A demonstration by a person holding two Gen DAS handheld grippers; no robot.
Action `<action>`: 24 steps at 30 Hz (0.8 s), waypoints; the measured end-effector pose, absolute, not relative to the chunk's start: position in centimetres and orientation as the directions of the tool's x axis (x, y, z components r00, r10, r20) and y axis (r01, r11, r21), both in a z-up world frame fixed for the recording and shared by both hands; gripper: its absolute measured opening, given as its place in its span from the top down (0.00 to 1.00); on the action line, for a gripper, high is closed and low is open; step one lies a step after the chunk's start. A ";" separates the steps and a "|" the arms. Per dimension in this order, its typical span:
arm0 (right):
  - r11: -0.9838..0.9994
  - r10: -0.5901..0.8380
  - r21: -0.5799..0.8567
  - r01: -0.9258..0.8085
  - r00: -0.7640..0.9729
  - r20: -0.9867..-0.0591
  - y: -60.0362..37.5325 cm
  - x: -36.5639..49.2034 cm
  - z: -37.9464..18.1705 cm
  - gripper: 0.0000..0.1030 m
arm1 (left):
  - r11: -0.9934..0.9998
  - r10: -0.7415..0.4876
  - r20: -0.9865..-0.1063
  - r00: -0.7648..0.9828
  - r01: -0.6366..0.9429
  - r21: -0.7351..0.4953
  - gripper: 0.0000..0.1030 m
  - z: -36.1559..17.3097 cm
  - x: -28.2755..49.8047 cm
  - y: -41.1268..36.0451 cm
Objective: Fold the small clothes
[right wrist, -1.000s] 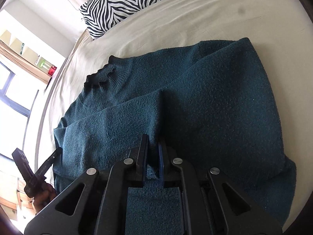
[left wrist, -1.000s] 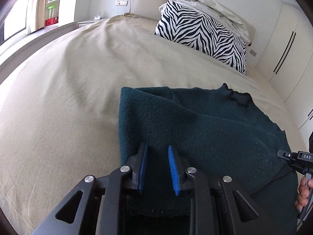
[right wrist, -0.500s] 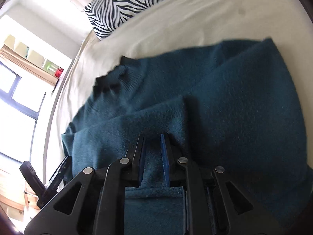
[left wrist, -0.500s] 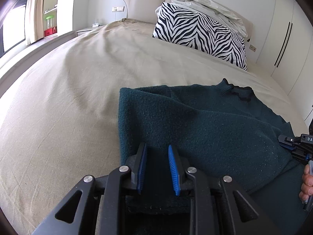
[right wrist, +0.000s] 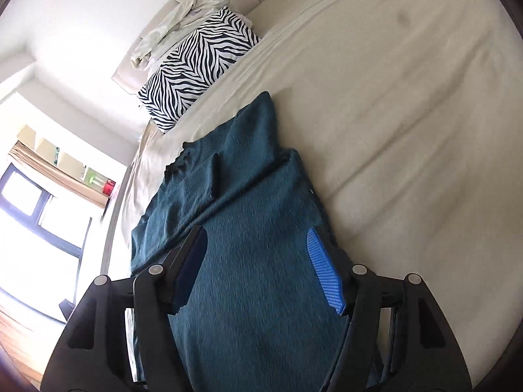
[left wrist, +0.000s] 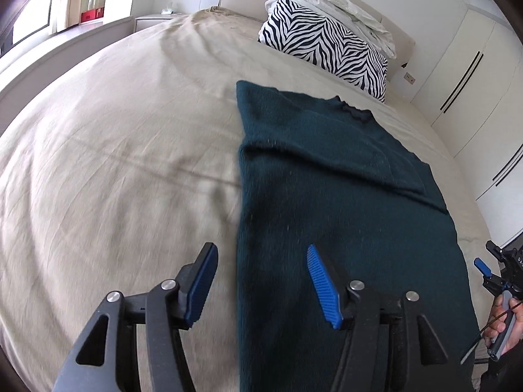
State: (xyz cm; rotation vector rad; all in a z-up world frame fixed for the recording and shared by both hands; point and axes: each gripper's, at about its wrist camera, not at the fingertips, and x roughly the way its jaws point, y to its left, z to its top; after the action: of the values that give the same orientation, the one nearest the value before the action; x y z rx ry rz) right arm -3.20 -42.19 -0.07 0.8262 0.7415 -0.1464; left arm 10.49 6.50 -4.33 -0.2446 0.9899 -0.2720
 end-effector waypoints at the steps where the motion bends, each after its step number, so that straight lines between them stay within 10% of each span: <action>1: 0.687 0.168 0.615 0.386 0.740 -0.652 -41.8 -4.8 0.0 0.38 | 0.934 -0.345 -0.798 0.494 0.098 -0.343 0.42 -4.8 8.9 6.9; 24: 0.667 0.160 0.569 0.482 0.653 -0.740 -42.5 -21.2 -1.8 0.40 | 0.895 -0.444 -0.849 0.286 0.087 -0.438 0.53 -6.4 -2.0 7.6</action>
State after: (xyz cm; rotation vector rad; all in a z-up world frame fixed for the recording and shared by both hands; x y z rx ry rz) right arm -21.21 -42.48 -1.75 0.8446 0.8629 -0.2090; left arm -1.97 7.64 -6.41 -0.3355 1.2359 -0.3635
